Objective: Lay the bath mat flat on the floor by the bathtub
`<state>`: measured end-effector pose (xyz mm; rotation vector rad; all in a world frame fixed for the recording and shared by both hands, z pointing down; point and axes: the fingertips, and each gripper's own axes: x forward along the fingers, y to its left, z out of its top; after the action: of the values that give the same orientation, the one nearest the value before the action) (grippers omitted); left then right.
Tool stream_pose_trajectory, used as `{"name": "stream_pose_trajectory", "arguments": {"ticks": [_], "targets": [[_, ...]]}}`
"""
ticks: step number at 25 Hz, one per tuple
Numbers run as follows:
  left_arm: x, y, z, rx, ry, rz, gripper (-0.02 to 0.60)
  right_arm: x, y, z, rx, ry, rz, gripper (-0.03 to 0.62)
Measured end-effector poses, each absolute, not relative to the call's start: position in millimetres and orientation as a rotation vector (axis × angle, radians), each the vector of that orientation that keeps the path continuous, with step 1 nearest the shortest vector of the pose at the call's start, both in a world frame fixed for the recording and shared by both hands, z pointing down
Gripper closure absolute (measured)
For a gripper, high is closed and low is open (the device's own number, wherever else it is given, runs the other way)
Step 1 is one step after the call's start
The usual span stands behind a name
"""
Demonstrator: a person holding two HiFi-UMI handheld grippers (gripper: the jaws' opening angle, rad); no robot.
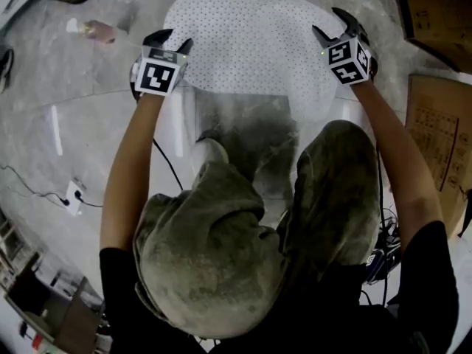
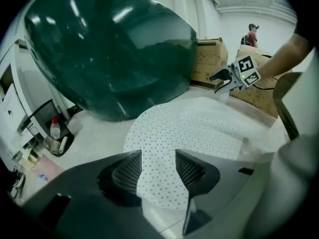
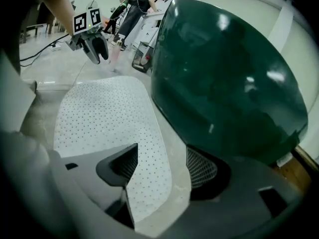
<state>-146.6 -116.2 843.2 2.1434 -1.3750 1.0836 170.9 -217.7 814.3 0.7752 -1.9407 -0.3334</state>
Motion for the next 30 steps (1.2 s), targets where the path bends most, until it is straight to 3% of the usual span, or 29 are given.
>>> {"name": "stream_pose_trajectory", "arguments": {"ticks": [9, 20, 25, 30], "targets": [[-95.5, -64.2, 784.0, 2.271, -1.191, 1.079, 0.371, 200.6, -188.9, 798.5, 0.815, -2.081, -0.027, 0.295], [-67.5, -27.1, 705.4, 2.305, -1.182, 1.083, 0.372, 325.0, -155.3, 820.8, 0.937, -2.084, 0.307, 0.295], [-47.7, -55.7, 765.3, 2.223, -1.223, 0.885, 0.371, 348.2, -140.3, 884.4, 0.901, -2.061, 0.444, 0.290], [-61.0, -50.8, 841.1, 2.093, -1.234, 0.911, 0.371, 340.2, -120.9, 933.9, 0.899, -2.052, 0.708, 0.279]]}}
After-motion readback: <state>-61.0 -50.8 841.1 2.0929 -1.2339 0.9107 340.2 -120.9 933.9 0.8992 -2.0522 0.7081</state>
